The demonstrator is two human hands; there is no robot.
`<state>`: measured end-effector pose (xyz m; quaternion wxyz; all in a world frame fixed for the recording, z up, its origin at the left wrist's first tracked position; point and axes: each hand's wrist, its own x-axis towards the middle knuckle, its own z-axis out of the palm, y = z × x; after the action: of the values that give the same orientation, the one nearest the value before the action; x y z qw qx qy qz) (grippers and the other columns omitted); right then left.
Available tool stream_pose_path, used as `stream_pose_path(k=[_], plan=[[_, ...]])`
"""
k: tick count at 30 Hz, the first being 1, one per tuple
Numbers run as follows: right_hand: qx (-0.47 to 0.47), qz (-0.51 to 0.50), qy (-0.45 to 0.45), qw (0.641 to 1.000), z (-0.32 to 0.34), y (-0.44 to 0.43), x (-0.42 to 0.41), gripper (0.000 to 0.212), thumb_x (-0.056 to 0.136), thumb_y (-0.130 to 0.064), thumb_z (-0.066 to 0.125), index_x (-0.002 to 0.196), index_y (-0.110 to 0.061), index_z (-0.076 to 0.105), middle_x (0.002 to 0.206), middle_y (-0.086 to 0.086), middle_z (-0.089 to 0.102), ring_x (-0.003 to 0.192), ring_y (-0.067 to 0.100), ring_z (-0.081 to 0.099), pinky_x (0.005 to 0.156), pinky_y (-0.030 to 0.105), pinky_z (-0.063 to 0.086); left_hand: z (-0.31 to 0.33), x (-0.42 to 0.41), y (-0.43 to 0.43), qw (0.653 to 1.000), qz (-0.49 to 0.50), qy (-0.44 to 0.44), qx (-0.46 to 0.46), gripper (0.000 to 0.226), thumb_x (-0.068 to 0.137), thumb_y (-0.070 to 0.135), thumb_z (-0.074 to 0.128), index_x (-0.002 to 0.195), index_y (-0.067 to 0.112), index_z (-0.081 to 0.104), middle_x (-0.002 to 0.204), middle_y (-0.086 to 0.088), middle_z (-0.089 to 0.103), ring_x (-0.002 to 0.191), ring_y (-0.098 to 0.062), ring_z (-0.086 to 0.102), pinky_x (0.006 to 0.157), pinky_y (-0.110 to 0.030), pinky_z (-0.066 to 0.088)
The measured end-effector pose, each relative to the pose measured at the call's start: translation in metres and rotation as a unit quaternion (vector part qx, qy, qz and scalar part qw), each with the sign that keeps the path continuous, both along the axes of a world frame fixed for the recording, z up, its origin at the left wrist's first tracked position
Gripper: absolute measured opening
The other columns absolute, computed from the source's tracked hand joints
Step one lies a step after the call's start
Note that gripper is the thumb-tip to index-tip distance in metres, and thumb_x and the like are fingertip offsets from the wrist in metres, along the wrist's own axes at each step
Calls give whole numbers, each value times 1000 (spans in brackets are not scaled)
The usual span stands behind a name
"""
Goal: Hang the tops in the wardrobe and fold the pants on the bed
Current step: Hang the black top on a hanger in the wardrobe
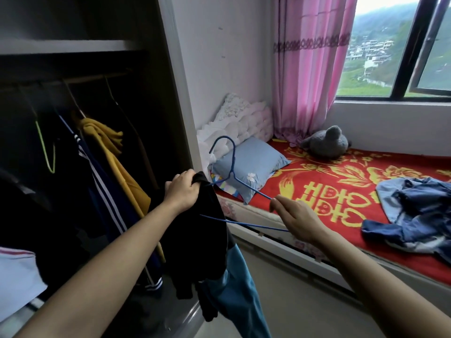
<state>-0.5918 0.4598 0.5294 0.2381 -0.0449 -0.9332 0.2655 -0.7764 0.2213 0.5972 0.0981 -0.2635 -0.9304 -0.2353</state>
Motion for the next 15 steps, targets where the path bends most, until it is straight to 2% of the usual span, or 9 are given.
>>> stream_pose_path(k=[4, 6, 8, 10, 13, 15], plan=[[15, 23, -22, 999, 11, -27, -11, 36, 105, -44, 36, 92, -28, 65, 59, -6, 57, 52, 8, 52, 55, 32, 43, 8, 20, 24, 997, -38, -41, 49, 7, 94, 18, 45, 91, 16, 51, 105, -16, 66, 100, -37, 60, 84, -42, 47], [-12, 32, -19, 999, 13, -33, -13, 36, 106, -41, 38, 93, -25, 67, 62, -3, 60, 54, 13, 54, 57, 34, 44, 10, 20, 25, 991, -34, -71, 104, 13, 94, 16, 44, 92, 12, 56, 103, -15, 66, 98, -35, 60, 86, -42, 48], [-26, 28, 0, 999, 14, -35, -13, 36, 106, -39, 39, 92, -21, 67, 62, -5, 60, 54, 13, 53, 56, 33, 43, 14, 19, 20, 978, -54, -118, 162, 19, 95, 15, 42, 92, 9, 60, 97, -11, 66, 95, -31, 60, 87, -41, 48], [-31, 22, 28, 999, 14, -36, -14, 36, 105, -37, 41, 89, -18, 66, 62, -7, 59, 53, 10, 51, 55, 30, 40, 18, 19, 13, 965, -80, -156, 196, 21, 94, 15, 42, 87, 8, 60, 84, -3, 64, 86, -25, 59, 81, -37, 46], [-36, 22, 50, 998, 11, -41, -17, 36, 105, -36, 42, 85, -16, 65, 59, -11, 56, 52, 8, 50, 54, 29, 38, 24, 19, 1, 952, -110, -204, 200, 21, 92, 19, 41, 79, 8, 55, 74, 0, 58, 80, -22, 54, 74, -37, 42], [-44, 21, 59, 997, 10, -44, -21, 36, 105, -35, 44, 85, -16, 67, 58, -17, 52, 52, 4, 49, 54, 27, 37, 25, 17, -1, 953, -120, -222, 168, 23, 88, 34, 44, 81, 14, 52, 82, -2, 59, 83, -23, 54, 75, -38, 42]])
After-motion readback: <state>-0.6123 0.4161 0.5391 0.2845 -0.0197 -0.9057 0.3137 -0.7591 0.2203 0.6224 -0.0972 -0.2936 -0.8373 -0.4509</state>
